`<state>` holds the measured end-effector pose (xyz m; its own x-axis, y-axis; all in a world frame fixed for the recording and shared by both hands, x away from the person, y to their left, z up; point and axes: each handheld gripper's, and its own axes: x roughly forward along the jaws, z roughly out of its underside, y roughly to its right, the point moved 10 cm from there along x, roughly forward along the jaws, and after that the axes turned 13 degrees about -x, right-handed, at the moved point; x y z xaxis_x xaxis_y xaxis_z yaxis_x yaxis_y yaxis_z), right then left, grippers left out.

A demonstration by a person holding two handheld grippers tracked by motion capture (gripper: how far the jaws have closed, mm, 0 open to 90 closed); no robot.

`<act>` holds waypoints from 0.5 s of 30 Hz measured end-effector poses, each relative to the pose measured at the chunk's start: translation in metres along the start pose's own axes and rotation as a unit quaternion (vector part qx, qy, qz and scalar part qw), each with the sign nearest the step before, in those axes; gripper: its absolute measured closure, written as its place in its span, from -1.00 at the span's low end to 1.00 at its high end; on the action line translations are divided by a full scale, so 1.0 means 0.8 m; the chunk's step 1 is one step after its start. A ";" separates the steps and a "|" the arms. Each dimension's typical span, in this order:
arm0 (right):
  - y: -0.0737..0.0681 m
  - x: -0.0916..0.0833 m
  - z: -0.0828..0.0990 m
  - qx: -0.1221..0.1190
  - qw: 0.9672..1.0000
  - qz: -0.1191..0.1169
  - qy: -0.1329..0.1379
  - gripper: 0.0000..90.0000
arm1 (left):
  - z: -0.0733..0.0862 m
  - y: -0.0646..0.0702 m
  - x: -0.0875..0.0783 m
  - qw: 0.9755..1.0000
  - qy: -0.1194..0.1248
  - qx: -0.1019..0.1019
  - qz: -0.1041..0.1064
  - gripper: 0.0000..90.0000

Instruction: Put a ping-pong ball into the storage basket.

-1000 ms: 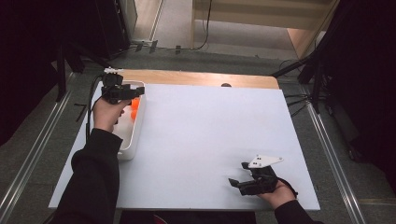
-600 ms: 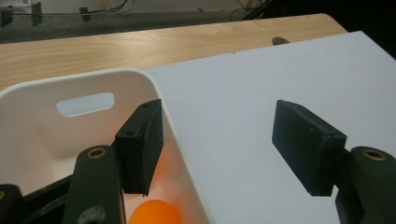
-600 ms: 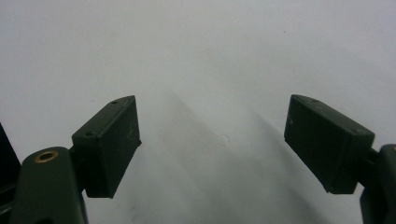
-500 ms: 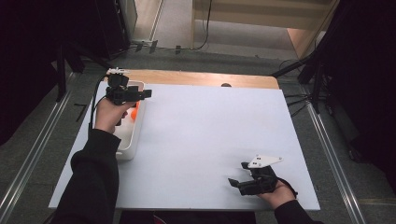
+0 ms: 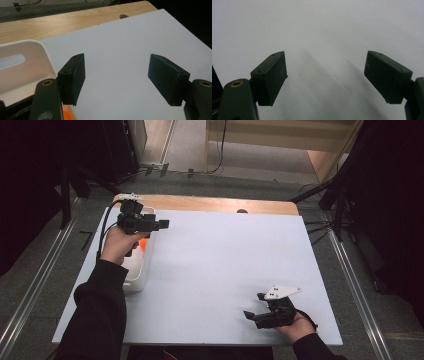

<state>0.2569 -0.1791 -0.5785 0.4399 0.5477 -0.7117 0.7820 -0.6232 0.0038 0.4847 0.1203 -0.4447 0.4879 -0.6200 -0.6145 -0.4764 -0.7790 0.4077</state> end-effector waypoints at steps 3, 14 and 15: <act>0.000 0.000 0.000 -0.002 1.000 -0.001 -0.001 -0.63 | 0.002 0.006 0.003 1.000 -0.003 0.004 0.007 -0.32; 0.000 0.001 0.000 -0.003 1.000 -0.001 -0.003 -0.63 | 0.014 0.022 0.007 0.999 -0.019 0.023 0.016 -0.32; 0.000 0.001 0.000 -0.002 1.000 0.000 -0.003 -0.63 | 0.014 0.024 0.007 0.999 -0.019 0.023 0.019 -0.32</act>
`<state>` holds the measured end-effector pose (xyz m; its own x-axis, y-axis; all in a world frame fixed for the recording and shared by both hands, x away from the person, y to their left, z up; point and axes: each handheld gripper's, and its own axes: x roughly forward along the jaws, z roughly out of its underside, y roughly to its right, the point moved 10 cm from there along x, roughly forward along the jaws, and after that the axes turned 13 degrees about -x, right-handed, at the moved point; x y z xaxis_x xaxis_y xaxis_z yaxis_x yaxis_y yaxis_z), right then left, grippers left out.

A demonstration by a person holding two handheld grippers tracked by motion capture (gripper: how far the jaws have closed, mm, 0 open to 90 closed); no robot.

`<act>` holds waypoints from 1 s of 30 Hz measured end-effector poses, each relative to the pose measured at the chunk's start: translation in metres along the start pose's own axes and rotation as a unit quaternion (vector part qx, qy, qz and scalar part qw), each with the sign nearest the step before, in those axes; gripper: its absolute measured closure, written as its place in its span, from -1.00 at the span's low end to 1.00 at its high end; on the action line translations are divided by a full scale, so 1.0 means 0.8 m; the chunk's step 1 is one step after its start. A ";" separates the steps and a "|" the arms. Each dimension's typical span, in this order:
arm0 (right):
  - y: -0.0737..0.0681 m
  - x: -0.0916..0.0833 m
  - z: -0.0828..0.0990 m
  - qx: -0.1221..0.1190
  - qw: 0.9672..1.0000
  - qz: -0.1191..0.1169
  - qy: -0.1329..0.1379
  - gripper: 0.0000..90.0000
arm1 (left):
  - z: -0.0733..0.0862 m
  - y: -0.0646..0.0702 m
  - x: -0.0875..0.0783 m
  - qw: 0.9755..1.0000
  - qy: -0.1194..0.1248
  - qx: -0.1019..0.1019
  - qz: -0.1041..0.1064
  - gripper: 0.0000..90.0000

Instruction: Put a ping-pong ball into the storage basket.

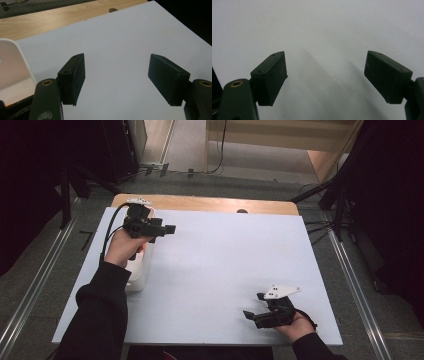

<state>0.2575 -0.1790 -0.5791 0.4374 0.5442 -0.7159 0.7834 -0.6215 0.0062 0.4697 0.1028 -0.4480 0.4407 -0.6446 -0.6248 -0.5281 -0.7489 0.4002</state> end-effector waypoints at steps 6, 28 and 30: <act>0.000 -0.001 0.000 0.001 1.000 0.001 0.001 -0.63 | 0.004 0.012 -0.002 1.000 -0.006 0.006 0.009 -0.32; 0.000 -0.001 0.002 0.000 1.000 0.000 0.000 -0.63 | 0.041 0.039 -0.002 0.998 -0.010 0.049 0.027 -0.32; 0.000 -0.002 0.002 0.001 1.000 0.000 -0.001 -0.63 | 0.047 0.043 -0.003 0.998 -0.010 0.053 0.030 -0.32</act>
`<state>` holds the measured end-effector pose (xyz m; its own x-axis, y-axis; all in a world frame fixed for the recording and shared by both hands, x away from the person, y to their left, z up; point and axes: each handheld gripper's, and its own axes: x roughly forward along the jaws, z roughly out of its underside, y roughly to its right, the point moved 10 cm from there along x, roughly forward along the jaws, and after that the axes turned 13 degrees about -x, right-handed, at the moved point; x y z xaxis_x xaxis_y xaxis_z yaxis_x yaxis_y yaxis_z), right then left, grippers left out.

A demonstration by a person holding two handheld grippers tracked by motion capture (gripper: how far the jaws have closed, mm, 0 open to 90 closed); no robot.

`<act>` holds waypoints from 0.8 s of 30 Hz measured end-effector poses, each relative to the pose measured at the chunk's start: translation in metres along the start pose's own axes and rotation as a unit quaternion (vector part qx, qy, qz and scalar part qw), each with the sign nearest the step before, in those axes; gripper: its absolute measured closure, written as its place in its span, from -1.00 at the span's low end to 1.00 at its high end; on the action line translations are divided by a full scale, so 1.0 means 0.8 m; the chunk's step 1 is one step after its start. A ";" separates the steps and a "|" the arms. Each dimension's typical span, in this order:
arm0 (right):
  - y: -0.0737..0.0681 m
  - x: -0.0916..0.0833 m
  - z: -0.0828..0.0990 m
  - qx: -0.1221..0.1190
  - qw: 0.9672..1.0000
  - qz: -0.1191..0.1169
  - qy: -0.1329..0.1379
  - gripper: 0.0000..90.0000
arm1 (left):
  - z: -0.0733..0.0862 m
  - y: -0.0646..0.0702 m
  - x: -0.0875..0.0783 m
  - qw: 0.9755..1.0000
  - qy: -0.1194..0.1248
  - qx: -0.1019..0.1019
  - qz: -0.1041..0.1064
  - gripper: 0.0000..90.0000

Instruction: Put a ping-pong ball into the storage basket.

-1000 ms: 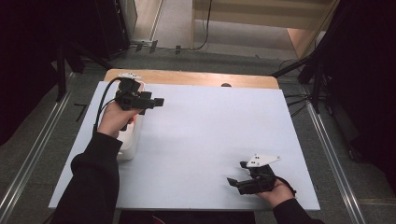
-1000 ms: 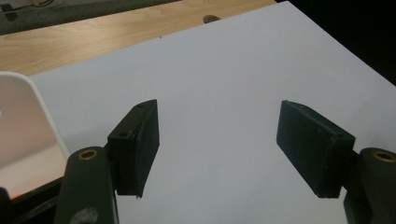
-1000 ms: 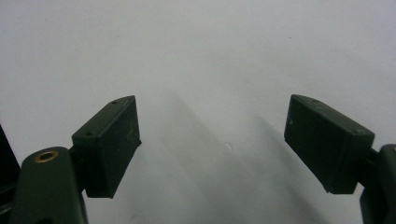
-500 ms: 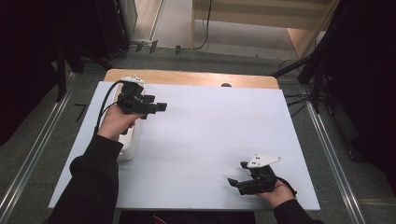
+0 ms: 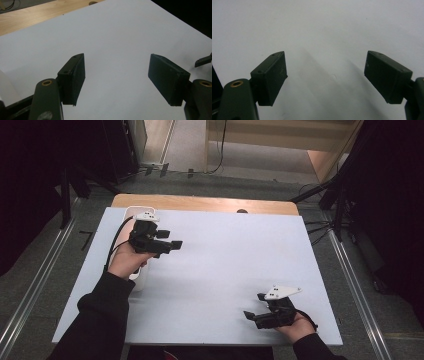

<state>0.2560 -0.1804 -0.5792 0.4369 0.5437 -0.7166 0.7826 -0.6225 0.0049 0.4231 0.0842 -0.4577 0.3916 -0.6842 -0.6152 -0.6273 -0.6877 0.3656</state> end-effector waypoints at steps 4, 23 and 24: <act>0.000 0.000 0.000 0.000 1.000 -0.001 0.001 -0.63 | 0.007 0.004 -0.001 1.000 -0.001 0.002 0.003 -0.32; -0.001 0.000 -0.001 0.000 1.000 -0.001 0.002 -0.63 | 0.036 0.032 -0.005 0.999 -0.015 0.028 0.014 -0.32; 0.000 0.000 -0.001 -0.002 1.000 0.000 0.002 -0.63 | 0.039 0.034 -0.005 0.999 -0.019 0.030 0.017 -0.32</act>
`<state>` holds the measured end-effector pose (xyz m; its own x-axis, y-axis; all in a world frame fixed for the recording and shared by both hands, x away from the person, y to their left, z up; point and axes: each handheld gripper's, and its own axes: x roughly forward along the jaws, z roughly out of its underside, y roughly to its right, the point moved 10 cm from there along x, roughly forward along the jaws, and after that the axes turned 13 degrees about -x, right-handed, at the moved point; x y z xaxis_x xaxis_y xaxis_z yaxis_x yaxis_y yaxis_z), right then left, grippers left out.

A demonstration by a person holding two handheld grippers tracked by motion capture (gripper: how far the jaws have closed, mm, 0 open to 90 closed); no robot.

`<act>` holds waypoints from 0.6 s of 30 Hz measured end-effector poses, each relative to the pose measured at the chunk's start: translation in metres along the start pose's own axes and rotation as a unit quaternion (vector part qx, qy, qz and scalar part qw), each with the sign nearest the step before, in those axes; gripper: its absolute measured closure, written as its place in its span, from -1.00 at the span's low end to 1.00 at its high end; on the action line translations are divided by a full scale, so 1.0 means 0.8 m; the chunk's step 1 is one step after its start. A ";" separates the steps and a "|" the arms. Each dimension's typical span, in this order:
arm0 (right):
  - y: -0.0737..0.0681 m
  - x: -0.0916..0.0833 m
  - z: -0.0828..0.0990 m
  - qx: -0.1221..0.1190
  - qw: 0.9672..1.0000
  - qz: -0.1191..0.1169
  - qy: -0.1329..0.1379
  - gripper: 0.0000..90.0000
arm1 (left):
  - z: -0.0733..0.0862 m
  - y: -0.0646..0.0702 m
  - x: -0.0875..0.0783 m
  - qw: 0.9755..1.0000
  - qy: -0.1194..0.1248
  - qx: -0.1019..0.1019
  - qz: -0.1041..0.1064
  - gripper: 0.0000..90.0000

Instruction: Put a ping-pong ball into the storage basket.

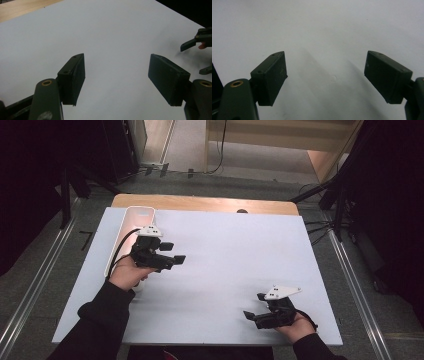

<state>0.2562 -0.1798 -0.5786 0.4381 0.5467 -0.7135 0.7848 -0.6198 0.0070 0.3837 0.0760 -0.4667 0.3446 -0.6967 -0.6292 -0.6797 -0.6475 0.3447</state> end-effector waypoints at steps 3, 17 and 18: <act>-0.001 0.001 0.000 0.001 1.000 -0.001 0.000 -0.63 | 0.004 0.005 0.001 1.000 0.001 0.001 0.005 -0.32; 0.000 0.000 0.000 0.003 1.000 0.000 0.000 -0.63 | 0.029 0.016 -0.001 1.000 0.000 0.018 0.014 -0.41; 0.000 0.000 0.000 0.002 1.000 -0.001 -0.001 -0.63 | 0.030 0.018 -0.002 1.000 0.004 0.016 0.017 -0.41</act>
<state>0.2562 -0.1798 -0.5789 0.4366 0.5466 -0.7146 0.7837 -0.6212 0.0037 0.3577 0.0750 -0.4770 0.3252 -0.7210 -0.6119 -0.7119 -0.6126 0.3435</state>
